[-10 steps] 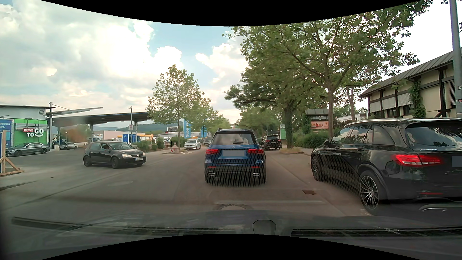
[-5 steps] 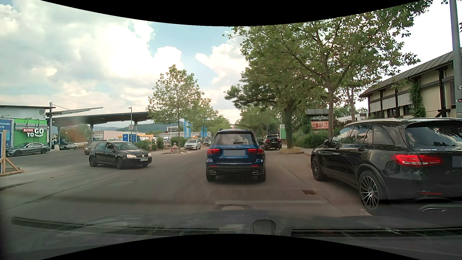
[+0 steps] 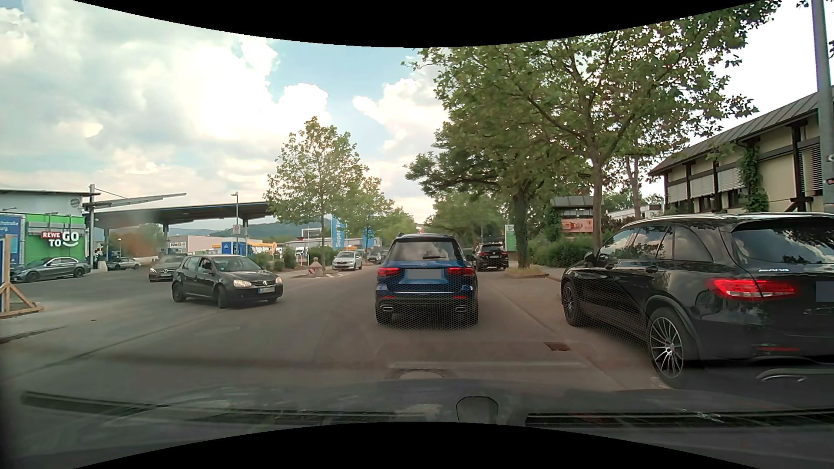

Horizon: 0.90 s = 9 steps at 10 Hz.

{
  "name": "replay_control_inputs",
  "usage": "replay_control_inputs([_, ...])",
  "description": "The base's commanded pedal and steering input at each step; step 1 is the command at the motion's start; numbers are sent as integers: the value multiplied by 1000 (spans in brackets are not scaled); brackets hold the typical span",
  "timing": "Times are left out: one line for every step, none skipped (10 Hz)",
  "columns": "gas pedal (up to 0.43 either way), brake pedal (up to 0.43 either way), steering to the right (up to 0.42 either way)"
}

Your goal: Follow the waypoints while adhering to traffic rules and regulations

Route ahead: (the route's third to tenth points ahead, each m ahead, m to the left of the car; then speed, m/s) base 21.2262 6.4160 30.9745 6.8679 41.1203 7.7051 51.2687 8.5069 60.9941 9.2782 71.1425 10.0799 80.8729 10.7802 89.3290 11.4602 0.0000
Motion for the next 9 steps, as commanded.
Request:
replay_control_inputs([0, 262, 1])
replay_control_inputs([0, 262, 1])
replay_control_inputs([0, 256, 1])
replay_control_inputs([0, 250, 1])
replay_control_inputs([0, 226, 1])
replay_control_inputs([0, 177, 1])
replay_control_inputs([0, 116, 1])
replay_control_inputs([0, 24, 1])
replay_control_inputs([0, 0, 0])
